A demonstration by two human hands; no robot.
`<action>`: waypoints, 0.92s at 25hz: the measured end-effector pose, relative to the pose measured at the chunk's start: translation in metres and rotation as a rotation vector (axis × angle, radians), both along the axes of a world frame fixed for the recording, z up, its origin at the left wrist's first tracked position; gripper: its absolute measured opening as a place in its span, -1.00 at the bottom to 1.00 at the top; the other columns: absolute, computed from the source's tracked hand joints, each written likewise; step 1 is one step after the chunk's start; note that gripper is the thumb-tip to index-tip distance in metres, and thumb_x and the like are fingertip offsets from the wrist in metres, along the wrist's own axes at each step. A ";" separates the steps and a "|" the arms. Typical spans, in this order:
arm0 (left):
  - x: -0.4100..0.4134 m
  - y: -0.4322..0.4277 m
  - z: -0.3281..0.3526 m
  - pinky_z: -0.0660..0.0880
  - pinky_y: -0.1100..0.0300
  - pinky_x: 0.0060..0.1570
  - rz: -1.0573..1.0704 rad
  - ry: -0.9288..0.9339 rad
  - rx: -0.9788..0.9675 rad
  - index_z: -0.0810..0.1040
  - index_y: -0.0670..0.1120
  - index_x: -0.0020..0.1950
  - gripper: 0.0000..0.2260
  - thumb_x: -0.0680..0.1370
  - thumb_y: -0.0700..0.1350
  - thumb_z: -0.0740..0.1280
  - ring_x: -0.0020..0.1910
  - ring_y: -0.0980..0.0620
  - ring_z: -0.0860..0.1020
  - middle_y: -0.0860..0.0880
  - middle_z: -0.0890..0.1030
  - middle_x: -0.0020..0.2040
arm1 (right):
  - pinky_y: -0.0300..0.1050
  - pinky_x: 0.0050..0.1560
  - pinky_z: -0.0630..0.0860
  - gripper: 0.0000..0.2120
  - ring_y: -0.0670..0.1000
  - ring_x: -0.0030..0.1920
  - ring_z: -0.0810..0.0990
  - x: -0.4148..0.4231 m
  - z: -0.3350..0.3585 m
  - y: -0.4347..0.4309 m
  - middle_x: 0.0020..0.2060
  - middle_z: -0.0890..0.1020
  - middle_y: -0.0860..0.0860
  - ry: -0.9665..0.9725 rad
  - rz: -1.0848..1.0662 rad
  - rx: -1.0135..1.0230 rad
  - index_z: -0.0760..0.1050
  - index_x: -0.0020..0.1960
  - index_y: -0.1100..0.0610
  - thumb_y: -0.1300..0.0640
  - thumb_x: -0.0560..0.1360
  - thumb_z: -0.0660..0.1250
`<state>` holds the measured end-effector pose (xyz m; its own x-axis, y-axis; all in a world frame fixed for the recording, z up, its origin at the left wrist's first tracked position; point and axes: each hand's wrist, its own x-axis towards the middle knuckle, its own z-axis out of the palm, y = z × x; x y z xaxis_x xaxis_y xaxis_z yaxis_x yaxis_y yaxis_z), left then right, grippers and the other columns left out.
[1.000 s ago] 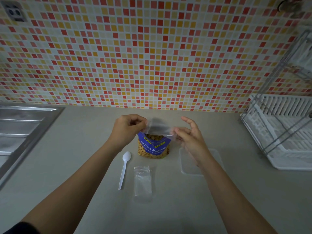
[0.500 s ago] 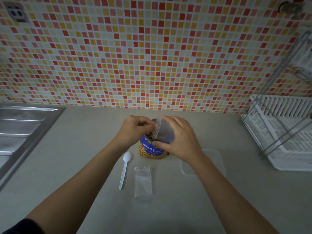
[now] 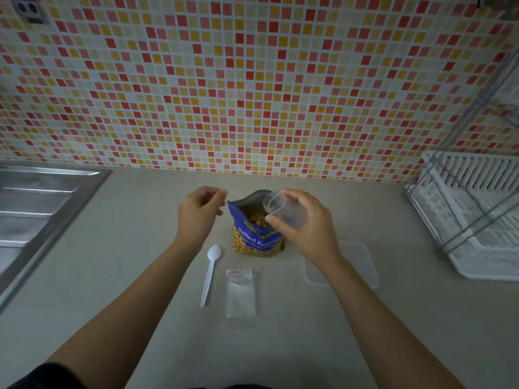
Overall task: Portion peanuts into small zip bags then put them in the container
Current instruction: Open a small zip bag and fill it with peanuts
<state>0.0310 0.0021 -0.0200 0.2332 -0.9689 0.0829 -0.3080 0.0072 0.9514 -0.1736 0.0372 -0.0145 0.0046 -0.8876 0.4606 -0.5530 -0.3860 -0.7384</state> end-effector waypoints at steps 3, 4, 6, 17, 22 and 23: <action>0.029 0.001 -0.052 0.42 0.23 -0.22 -0.100 -0.426 0.281 0.61 -0.14 -0.23 -0.89 0.45 -0.12 0.38 -0.36 0.08 0.57 0.00 0.58 -0.40 | -0.29 0.06 0.47 -0.52 -0.12 0.04 0.54 0.002 -0.008 0.001 0.01 0.58 -0.12 -0.044 -0.018 0.012 0.49 0.16 0.07 -0.02 0.30 0.52; 0.033 0.006 -0.069 0.44 0.21 -0.21 -0.175 -0.569 0.377 0.62 -0.17 -0.21 -0.85 0.44 -0.08 0.39 -0.26 0.00 0.60 -0.04 0.59 -0.36 | -0.30 0.06 0.47 -0.51 -0.12 0.03 0.54 0.004 -0.011 0.000 0.01 0.57 -0.12 -0.056 -0.023 0.019 0.48 0.17 0.07 -0.02 0.30 0.52; 0.034 0.017 -0.095 0.44 0.13 -0.12 -0.270 -0.809 0.487 0.60 -0.21 -0.09 -0.71 0.44 0.02 0.38 -0.03 -0.13 0.57 -0.14 0.63 -0.14 | -0.33 0.04 0.45 -0.50 -0.13 0.02 0.53 0.005 -0.014 -0.001 0.01 0.56 -0.12 -0.080 -0.048 0.034 0.48 0.17 0.08 -0.03 0.30 0.51; 0.031 0.018 -0.122 0.47 0.12 -0.13 -0.158 -0.849 0.584 0.55 -0.25 -0.08 -0.81 0.41 -0.14 0.34 -0.03 -0.21 0.58 -0.22 0.62 -0.04 | -0.40 0.00 0.43 -0.53 -0.16 -0.03 0.52 0.003 -0.022 -0.006 -0.03 0.57 -0.11 -0.179 -0.098 0.067 0.48 0.14 0.07 -0.02 0.30 0.52; 0.035 -0.008 -0.055 0.53 0.06 -0.20 0.064 -0.244 0.244 0.54 -0.16 -0.14 -0.89 0.48 -0.15 0.25 -0.23 -0.13 0.59 -0.12 0.60 -0.26 | -0.44 -0.03 0.42 -0.59 -0.17 -0.03 0.55 0.000 -0.020 -0.011 -0.07 0.55 -0.25 -0.256 -0.115 0.069 0.46 0.08 -0.04 -0.01 0.30 0.52; 0.032 -0.014 -0.033 0.52 0.09 -0.26 0.059 -0.117 0.175 0.53 -0.13 -0.08 -0.89 0.51 -0.16 0.23 -0.27 -0.07 0.57 -0.07 0.57 -0.26 | -0.45 -0.04 0.42 -0.60 -0.16 -0.03 0.55 0.000 -0.019 -0.012 -0.07 0.55 -0.26 -0.275 -0.119 0.075 0.45 0.07 -0.06 0.00 0.30 0.52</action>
